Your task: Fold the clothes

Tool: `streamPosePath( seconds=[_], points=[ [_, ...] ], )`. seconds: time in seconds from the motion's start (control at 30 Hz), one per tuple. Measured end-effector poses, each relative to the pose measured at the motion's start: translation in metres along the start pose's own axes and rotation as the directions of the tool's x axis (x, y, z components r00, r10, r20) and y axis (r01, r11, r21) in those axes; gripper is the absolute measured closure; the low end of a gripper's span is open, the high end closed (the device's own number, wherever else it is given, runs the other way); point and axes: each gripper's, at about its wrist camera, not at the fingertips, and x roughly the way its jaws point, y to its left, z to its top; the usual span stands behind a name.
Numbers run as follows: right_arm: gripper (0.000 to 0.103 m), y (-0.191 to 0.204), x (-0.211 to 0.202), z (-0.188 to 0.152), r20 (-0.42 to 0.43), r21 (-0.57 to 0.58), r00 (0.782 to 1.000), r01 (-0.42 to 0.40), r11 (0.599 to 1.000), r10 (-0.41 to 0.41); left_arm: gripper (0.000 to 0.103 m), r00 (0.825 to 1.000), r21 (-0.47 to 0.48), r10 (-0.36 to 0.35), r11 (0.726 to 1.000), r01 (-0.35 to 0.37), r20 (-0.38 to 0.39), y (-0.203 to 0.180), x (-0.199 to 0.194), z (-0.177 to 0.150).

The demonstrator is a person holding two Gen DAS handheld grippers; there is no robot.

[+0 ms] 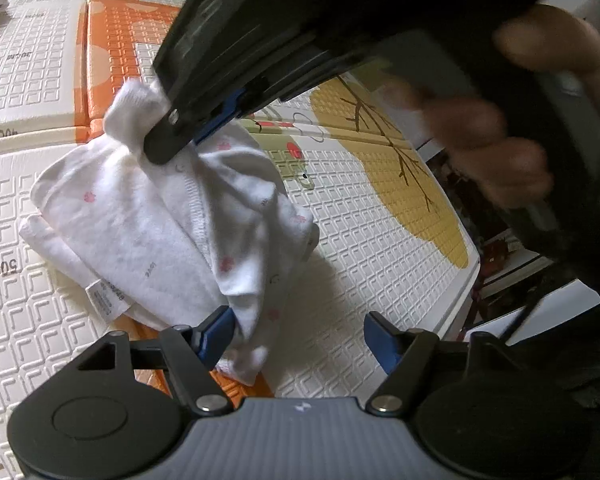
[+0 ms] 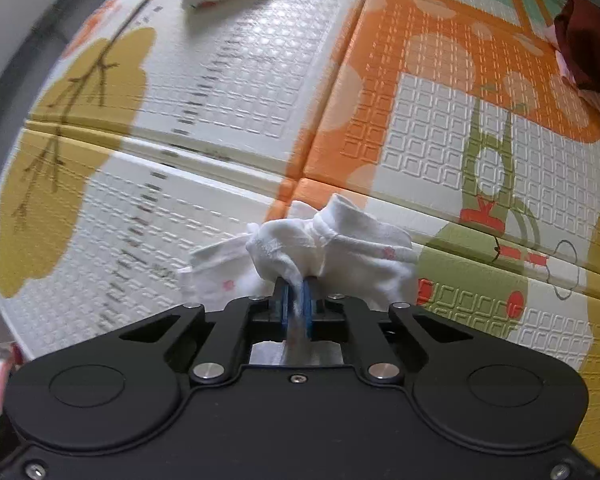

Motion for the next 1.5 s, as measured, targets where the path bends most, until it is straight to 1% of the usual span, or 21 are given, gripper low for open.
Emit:
streamPosePath(
  seconds=[0.1,0.17,0.27,0.4,0.57,0.67,0.8,0.93,1.1,1.27,1.4,1.5],
  points=[
    [0.098,0.005,-0.016,-0.003,0.008,-0.016,0.998,-0.06,0.998,0.061,0.029,1.0,-0.006,-0.002,1.0,0.002,0.003,0.001,-0.001,0.0],
    [0.098,0.012,-0.024,-0.006,-0.002,-0.06,0.995,-0.102,0.993,0.102,0.029,1.0,-0.006,-0.005,1.0,0.005,0.005,0.001,-0.003,0.0],
    [0.098,0.026,-0.025,-0.012,-0.023,-0.113,0.991,-0.135,0.984,0.134,0.029,1.0,-0.005,-0.008,1.0,0.008,0.01,0.002,-0.003,-0.003],
    [0.098,0.046,-0.014,-0.02,-0.083,-0.178,0.984,-0.169,0.969,0.156,0.029,1.0,-0.003,-0.012,1.0,0.012,0.017,0.002,-0.003,-0.006],
    [0.098,0.05,0.008,-0.023,-0.164,-0.149,0.968,-0.214,0.966,0.189,0.03,0.998,-0.049,-0.042,0.998,0.045,0.048,0.011,-0.003,-0.011],
    [0.098,0.049,0.016,-0.023,-0.195,-0.121,0.957,-0.24,0.963,0.214,0.031,0.996,-0.082,-0.058,0.995,0.064,0.072,0.016,-0.004,-0.015],
    [0.098,0.051,0.026,-0.024,-0.225,-0.124,0.951,-0.245,0.962,0.214,0.032,0.993,-0.115,-0.071,0.99,0.081,0.093,0.022,-0.004,-0.019],
    [0.098,0.054,0.036,-0.026,-0.248,-0.122,0.946,-0.245,0.962,0.21,0.032,0.992,-0.125,-0.075,0.988,0.087,0.099,0.024,-0.004,-0.021],
    [0.099,0.058,0.04,-0.029,-0.246,-0.143,0.95,-0.233,0.962,0.193,0.032,0.993,-0.131,-0.074,0.988,0.087,0.096,0.024,-0.009,-0.026],
    [0.1,0.062,0.04,-0.031,-0.237,-0.167,0.954,-0.224,0.96,0.182,0.032,0.995,-0.14,-0.053,0.988,0.064,0.086,0.029,-0.026,-0.035],
    [0.1,0.06,0.04,-0.031,-0.237,-0.164,0.952,-0.234,0.958,0.192,0.031,0.997,-0.126,-0.009,0.992,0.019,0.078,0.035,-0.048,-0.041],
    [0.1,0.056,0.04,-0.031,-0.236,-0.154,0.95,-0.246,0.957,0.206,0.031,0.994,-0.127,0.023,0.992,-0.009,0.103,0.042,-0.071,-0.043]
  ],
)
